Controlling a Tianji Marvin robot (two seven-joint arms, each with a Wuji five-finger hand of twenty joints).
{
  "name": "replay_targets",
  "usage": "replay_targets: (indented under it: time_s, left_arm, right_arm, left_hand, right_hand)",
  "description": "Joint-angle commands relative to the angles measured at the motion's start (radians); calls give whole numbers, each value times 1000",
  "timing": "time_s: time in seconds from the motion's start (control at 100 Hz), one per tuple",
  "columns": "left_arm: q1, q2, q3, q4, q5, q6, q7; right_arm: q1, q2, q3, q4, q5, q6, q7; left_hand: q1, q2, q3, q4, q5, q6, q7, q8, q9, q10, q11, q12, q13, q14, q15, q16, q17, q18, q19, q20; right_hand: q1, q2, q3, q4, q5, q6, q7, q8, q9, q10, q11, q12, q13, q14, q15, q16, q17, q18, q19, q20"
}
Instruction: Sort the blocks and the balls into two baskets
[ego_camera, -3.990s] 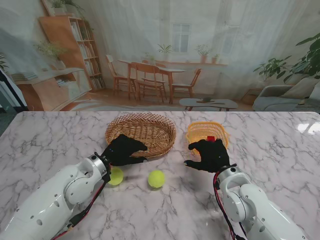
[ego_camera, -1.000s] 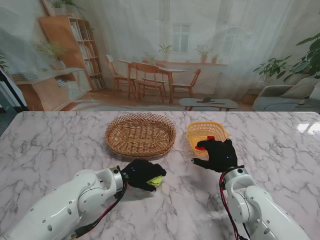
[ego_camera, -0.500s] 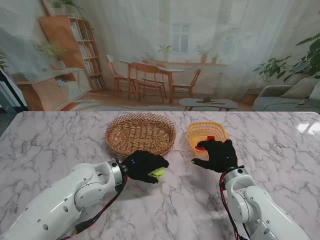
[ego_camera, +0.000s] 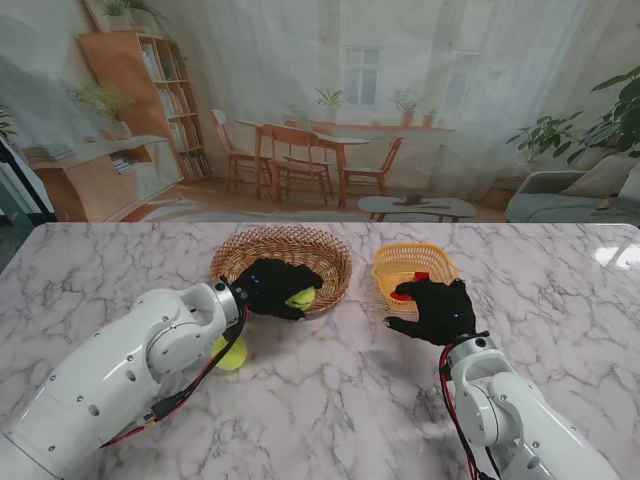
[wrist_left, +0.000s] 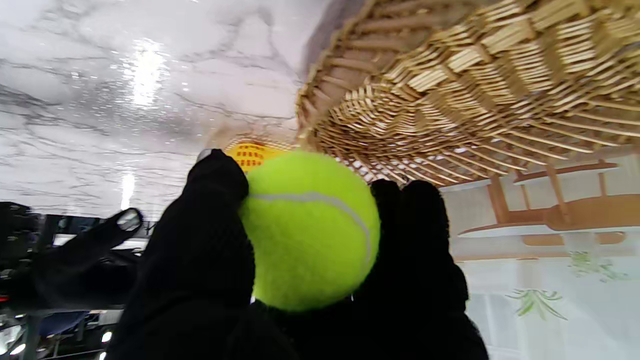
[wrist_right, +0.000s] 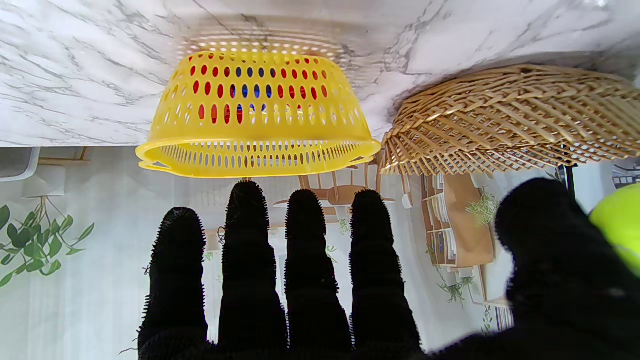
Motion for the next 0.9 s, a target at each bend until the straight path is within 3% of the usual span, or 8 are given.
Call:
replay_targets:
  time_s: [0.0, 0.29, 0.54, 0.73, 0.89]
  left_arm:
    - [-45, -7, 10, 26, -10, 24, -11]
    - [-210, -31, 146, 148, -81, 124, -11]
    - [-327, -74, 309, 296, -190, 210, 25]
    - [-377, -106, 393, 398, -256, 256, 52]
    - [-394, -119, 427, 444, -274, 264, 67]
  right_arm:
    - [-4, -2, -2, 1, -2, 7, 3]
    - [-2, -1, -4, 4, -4, 8, 5]
    - [-3, -2, -3, 4, -4, 7, 2]
    - [-3, -2, -3, 4, -3, 9, 2]
    - [0, -1, -7, 5, -4, 9, 7]
  left_hand:
    - [134, 75, 135, 47, 21, -30, 54, 35, 49, -40, 34, 22, 54, -57, 38, -13, 0, -38, 11, 27]
    - [139, 83, 122, 46, 12, -31, 62, 49, 45, -42, 44, 29, 50, -61, 46, -20, -2, -41, 14, 33]
    - [138, 95, 110, 43, 5, -30, 61, 47, 35, -40, 48, 26, 43, -62, 51, -23, -8, -43, 15, 36]
    - [137, 97, 98, 38, 6, -30, 68, 50, 35, -40, 55, 23, 42, -59, 54, -26, -10, -40, 18, 38]
    - [134, 111, 67, 39, 2, -25, 58, 34, 15, -37, 70, -26, 30, -53, 49, -44, -22, -35, 9, 37]
  right_hand:
    - [37, 33, -19, 19, -10, 7, -4, 21, -30, 16, 2, 0, -37, -2, -41, 0, -22, 18, -19, 8]
    - [37, 36, -20, 20, -11, 8, -3, 21, -31, 17, 2, 0, -39, -2, -41, 0, -22, 18, -19, 8]
    - [37, 36, -21, 20, -11, 8, -3, 21, -31, 18, 3, 0, -39, -2, -40, 0, -21, 17, -19, 9]
    - [37, 37, -22, 20, -10, 8, -3, 21, -32, 18, 3, 0, -40, -1, -40, 0, -22, 17, -19, 9]
    - [37, 38, -22, 20, -10, 8, -2, 21, -31, 18, 3, 0, -40, -2, -40, -1, -23, 18, -19, 9]
